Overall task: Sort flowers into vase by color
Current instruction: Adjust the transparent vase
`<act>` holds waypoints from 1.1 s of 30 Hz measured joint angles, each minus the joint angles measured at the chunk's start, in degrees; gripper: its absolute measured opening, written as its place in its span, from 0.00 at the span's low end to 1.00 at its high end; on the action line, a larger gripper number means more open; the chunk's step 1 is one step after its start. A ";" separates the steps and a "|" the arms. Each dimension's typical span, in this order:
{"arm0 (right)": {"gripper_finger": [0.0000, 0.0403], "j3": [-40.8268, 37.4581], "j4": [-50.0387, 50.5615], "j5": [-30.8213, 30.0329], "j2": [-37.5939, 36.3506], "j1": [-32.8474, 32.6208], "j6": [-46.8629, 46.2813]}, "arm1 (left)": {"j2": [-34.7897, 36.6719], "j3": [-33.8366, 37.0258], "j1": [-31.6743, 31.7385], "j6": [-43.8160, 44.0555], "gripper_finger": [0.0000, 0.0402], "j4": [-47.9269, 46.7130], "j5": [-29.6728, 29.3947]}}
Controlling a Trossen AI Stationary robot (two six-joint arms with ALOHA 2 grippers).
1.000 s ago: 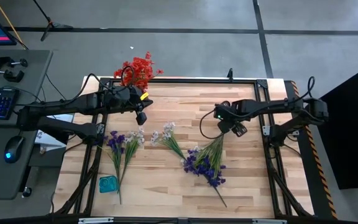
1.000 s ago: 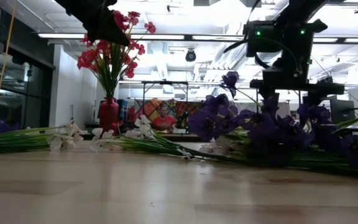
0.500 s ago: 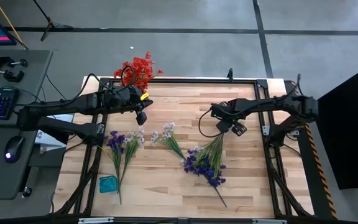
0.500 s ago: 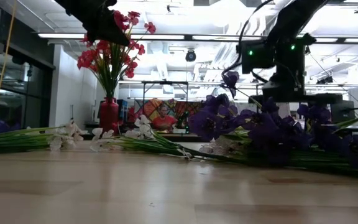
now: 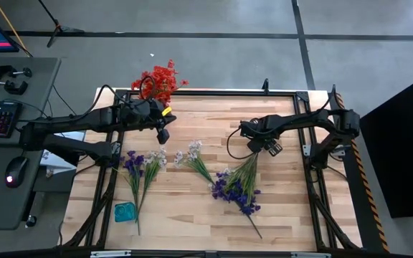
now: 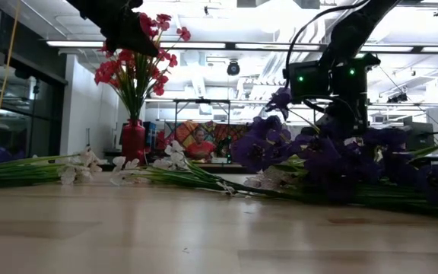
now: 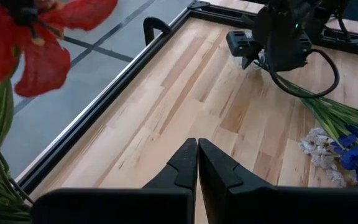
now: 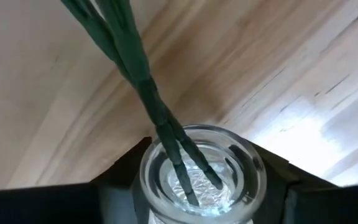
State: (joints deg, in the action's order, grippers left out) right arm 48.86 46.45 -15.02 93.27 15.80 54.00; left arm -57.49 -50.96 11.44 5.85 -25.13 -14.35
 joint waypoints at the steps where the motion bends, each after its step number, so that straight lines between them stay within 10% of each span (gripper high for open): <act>1: 0.42 0.08 0.18 0.01 0.00 -0.05 -0.14 | 0.00 0.00 0.00 0.00 0.00 -0.33 0.00; 33: 0.42 0.22 -6.43 19.76 -15.28 4.50 -25.27 | -1.23 -0.01 -2.45 -3.06 0.00 -2.35 1.87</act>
State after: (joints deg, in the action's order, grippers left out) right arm 49.08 40.01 4.73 78.00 20.29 28.73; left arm -58.72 -50.97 8.99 2.78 -27.48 -12.48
